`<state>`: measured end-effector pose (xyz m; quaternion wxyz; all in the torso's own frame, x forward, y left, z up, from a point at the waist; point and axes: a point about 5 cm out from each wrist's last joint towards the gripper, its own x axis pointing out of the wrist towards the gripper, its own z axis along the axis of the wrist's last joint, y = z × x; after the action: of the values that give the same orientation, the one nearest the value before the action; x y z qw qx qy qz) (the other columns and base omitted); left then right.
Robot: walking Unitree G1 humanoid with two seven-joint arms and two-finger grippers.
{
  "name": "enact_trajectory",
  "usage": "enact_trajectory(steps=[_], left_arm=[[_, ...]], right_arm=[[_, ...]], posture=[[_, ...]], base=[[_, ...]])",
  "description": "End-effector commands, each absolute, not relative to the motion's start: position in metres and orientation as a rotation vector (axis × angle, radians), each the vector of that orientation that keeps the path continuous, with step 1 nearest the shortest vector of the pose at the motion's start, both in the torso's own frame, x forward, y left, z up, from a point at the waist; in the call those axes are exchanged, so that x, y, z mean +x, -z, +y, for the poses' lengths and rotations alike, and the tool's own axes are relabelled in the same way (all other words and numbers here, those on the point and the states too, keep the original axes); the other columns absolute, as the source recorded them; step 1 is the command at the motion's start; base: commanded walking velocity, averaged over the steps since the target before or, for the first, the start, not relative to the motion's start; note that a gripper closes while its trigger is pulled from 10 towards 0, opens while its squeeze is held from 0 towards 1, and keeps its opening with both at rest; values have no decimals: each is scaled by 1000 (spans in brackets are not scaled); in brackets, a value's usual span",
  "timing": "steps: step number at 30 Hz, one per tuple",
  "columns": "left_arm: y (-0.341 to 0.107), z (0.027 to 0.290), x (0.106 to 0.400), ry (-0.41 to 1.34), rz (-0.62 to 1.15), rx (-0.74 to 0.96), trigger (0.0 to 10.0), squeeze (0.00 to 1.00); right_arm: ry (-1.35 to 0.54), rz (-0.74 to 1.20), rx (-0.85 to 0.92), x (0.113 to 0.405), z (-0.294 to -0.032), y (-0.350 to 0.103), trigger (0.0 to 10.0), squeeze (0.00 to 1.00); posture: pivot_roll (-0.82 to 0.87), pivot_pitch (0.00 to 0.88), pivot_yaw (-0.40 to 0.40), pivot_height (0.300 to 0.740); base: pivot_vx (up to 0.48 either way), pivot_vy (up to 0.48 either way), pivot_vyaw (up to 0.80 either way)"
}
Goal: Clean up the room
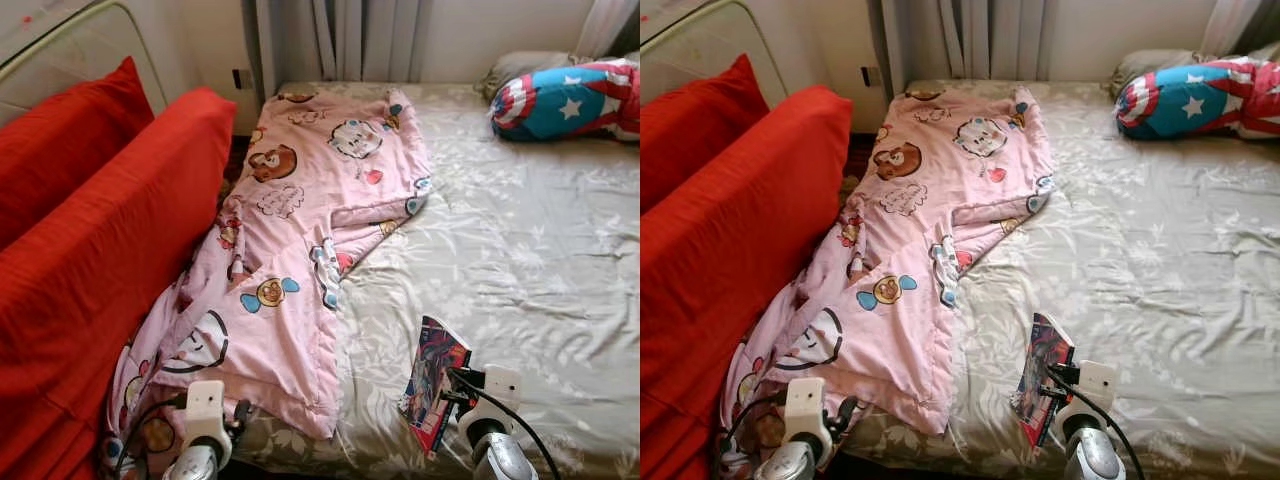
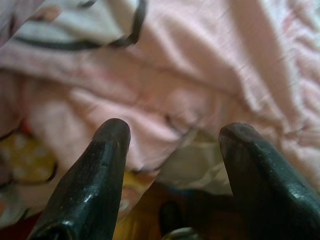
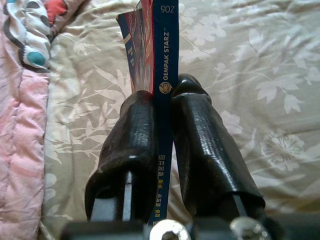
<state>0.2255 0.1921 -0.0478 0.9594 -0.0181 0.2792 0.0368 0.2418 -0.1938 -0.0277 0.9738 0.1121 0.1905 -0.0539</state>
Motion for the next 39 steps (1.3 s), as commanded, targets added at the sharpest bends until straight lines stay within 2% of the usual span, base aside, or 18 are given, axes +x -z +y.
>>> enact_trajectory(steps=[1,8,18,22,33,39], left_arm=[[58,194,212,-78,639,-31,10000,0],[69,195,197,-88,728,-17,10000,0],[77,190,187,-66,791,15,10000,0],[77,196,185,-128,787,-7,10000,0],[82,203,172,-143,827,10,10000,0],[82,204,171,-144,828,11,10000,0]], right_arm=[[105,362,218,243,-192,26,10000,0],[118,260,213,253,-195,12,10000,0],[128,238,197,252,-194,11,10000,0],[148,231,195,249,-196,12,10000,0],[171,255,193,249,-196,14,10000,0],[166,264,193,249,-195,15,10000,0]], posture=[[-148,51,3,740],[-150,67,2,740],[-159,89,1,740],[-159,98,0,740],[-160,101,-1,740],[-160,102,0,740]], base=[[0,0,0],[0,0,0],[0,0,0],[0,0,0],[0,-291,0],[0,-294,-481]])
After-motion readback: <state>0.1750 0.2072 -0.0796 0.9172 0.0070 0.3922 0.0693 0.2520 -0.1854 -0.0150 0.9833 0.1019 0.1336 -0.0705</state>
